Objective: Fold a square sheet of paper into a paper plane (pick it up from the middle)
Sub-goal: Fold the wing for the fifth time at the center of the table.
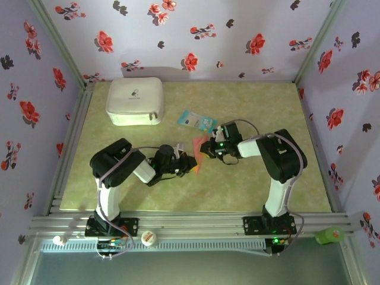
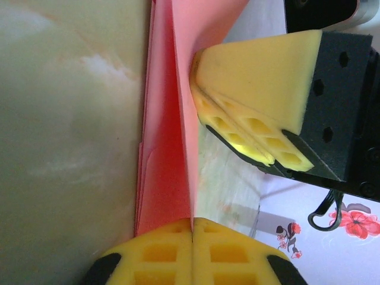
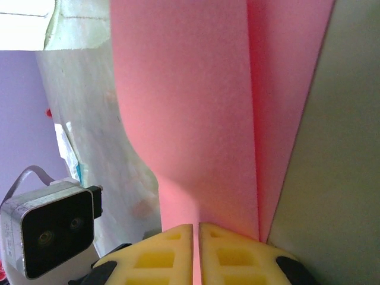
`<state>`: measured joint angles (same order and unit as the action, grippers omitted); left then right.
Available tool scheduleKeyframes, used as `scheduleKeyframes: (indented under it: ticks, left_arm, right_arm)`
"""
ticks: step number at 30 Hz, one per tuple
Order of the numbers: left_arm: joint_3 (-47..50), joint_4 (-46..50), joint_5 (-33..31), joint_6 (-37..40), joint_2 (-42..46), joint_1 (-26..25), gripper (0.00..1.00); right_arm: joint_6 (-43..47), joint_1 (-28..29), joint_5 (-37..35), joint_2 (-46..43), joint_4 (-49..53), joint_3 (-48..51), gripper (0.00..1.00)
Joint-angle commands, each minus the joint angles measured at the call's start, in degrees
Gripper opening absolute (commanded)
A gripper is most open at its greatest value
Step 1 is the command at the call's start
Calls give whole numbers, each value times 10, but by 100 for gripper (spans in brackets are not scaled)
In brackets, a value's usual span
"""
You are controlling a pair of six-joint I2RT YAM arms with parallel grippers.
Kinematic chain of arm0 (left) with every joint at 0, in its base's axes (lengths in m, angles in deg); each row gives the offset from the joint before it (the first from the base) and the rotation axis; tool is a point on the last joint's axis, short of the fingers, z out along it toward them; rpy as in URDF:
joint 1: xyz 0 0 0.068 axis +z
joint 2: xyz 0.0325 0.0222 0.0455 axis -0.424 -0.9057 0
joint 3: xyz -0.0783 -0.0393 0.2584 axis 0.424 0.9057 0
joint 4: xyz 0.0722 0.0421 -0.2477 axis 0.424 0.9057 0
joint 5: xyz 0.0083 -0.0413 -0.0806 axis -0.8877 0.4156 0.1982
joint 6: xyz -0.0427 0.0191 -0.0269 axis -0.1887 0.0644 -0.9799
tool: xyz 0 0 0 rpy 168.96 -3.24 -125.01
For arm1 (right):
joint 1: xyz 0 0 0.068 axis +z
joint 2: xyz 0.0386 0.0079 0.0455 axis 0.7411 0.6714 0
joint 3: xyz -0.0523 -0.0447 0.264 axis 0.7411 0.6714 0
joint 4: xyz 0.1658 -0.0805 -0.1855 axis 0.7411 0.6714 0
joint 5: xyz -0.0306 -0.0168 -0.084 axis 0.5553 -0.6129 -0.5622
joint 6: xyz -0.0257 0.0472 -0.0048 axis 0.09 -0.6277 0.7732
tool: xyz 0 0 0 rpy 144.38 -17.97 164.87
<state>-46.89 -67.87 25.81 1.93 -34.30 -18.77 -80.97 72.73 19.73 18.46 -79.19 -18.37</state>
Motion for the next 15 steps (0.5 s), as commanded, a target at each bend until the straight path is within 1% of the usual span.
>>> scheduleKeyframes:
  ticks: [1,2,3,7,11,15]
  left_arm:
    - [20,76,-18,8,-30,4,2]
    - [21,79,-18,9,-27,4,7]
    - [23,83,-19,10,-22,3,9]
    - [17,118,-18,29,-2,1,14]
    - [-2,195,-19,60,25,-6,19]
    - [-30,297,-33,101,56,-13,20]
  right_arm:
    - [31,1,-35,17,61,-13,10]
    - [34,2,-38,17,70,-15,10]
    - [35,2,-39,16,75,-17,10]
    - [34,1,-35,13,81,-19,10]
    - [34,1,-34,12,83,-20,10]
    - [33,1,-36,10,83,-18,10]
